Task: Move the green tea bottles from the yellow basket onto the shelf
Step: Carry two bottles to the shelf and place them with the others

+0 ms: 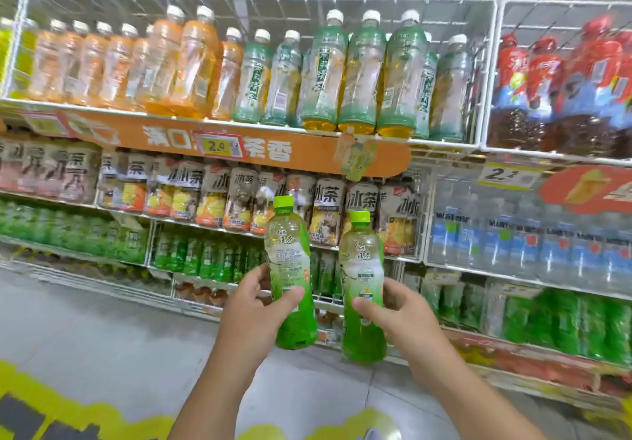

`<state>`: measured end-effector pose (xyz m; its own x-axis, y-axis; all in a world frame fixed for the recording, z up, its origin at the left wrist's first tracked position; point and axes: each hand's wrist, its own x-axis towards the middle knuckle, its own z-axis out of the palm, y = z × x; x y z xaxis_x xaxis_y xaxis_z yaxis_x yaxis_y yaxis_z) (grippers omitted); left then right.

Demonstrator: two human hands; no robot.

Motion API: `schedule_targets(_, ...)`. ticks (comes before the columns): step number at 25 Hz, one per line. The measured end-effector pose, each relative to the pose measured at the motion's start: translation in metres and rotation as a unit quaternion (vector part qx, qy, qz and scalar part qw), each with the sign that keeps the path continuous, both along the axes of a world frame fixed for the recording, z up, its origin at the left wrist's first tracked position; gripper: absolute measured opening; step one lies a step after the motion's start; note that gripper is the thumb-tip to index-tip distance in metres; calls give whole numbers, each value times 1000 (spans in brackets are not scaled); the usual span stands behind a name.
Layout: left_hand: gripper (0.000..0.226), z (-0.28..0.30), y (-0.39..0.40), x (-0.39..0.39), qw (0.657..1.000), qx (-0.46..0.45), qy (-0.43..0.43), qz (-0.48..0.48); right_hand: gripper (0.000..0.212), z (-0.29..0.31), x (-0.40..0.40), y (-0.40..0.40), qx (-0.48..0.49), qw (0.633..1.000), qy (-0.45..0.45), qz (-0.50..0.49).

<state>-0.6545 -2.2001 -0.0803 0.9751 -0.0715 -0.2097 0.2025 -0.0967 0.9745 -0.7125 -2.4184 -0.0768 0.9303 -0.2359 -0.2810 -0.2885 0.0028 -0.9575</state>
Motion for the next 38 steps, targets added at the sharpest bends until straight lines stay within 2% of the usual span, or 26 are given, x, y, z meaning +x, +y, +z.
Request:
schedule_targets(6, 44, -55, -18, 52, 999, -17, 48, -17, 25, -60, 45, -12, 2, 999, 42, -22)
schedule_targets(9, 44, -96, -20, 75, 996, -7, 84, -32, 30, -103, 62, -12, 1, 996, 73, -50)
schedule_targets(13, 40, -157, -16, 106, 990, -6, 121, -67, 26, -160, 83, -4, 2, 990, 108, -94)
schedule_targets(22, 43, -281, -6, 144, 973, 22, 174, -147, 26, -269, 110, 32, 34, 977, 130, -167)
schedule_targets(32, 44, -364, -50, 183, 984, -11, 124, -125, 26, -366, 147, -16, 22, 977, 99, -187)
schedule_targets(35, 50, -386, -65, 198, 987, -15, 104, -126, 22, -397, 178, -53, -21, 969, 103, -223)
schedule_targets(38, 55, -402, -70, 206, 988, -21, 98, -115, 27, -416, 214, -86, -82, 963, 119, -229)
